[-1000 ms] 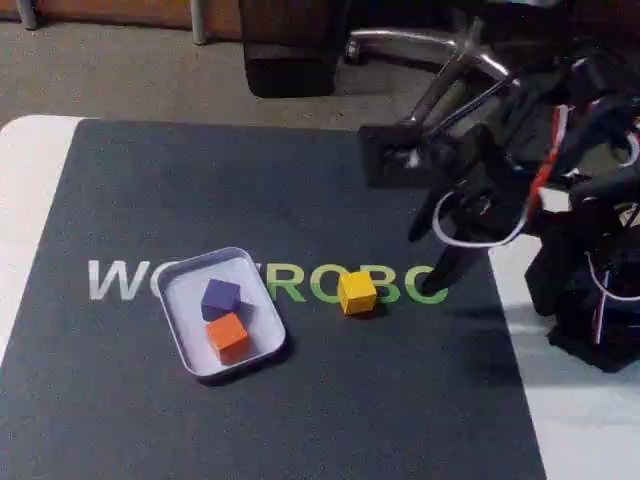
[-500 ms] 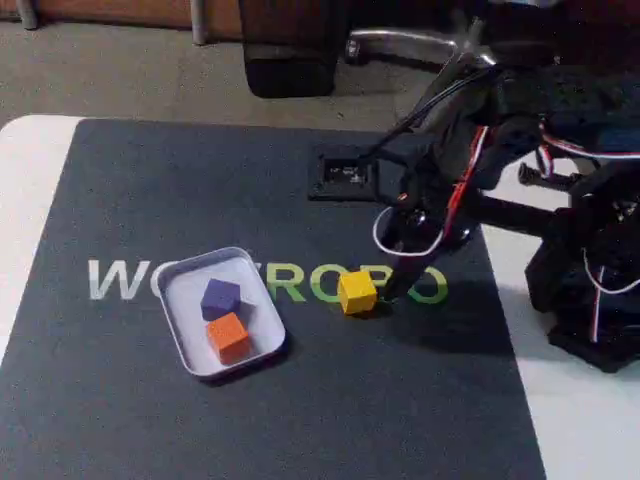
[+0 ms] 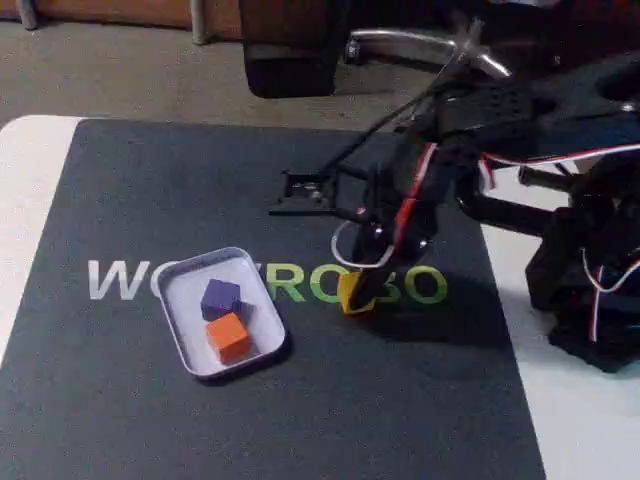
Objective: Move blocks one by one until all three blocks are in the tray.
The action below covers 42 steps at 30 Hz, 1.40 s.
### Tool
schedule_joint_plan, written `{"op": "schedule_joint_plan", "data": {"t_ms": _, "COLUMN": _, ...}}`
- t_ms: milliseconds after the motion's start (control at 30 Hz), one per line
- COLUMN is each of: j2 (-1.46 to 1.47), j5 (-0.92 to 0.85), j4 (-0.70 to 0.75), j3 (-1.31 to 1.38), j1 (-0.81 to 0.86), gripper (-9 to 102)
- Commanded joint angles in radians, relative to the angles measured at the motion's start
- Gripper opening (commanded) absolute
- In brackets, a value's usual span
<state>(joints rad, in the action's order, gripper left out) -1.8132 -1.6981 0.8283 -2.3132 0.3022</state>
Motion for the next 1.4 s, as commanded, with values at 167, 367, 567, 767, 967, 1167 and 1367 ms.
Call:
{"op": "schedule_joint_plan", "data": {"t_ms": 167, "j2": 0.015, "j5": -0.011, "j4": -0.005, "j3": 0.055, "j1": -0.014, "gripper": 21}}
{"op": "schedule_joint_plan", "data": {"t_ms": 367, "j2": 0.026, "j5": -0.089, "j4": -0.002, "j3": 0.046, "j1": -0.023, "gripper": 21}}
{"op": "schedule_joint_plan", "data": {"t_ms": 567, "j2": 0.035, "j5": -0.150, "j4": -0.002, "j3": 0.040, "j1": -0.025, "gripper": 19}}
{"op": "schedule_joint_plan", "data": {"t_ms": 767, "j2": 0.034, "j5": -0.218, "j4": 0.000, "j3": 0.025, "j1": -0.017, "gripper": 15}}
{"op": "schedule_joint_plan", "data": {"t_ms": 967, "j2": -0.008, "j5": -0.284, "j4": 0.000, "j3": -0.025, "j1": -0.005, "gripper": 10}}
{"op": "schedule_joint_plan", "data": {"t_ms": 1167, "j2": -0.025, "j5": -0.298, "j4": -0.009, "j3": -0.044, "j1": -0.002, "gripper": 5}}
{"op": "schedule_joint_plan", "data": {"t_ms": 1367, "j2": -0.038, "j5": -0.270, "j4": -0.021, "j3": -0.044, "j1": -0.006, "gripper": 0}}
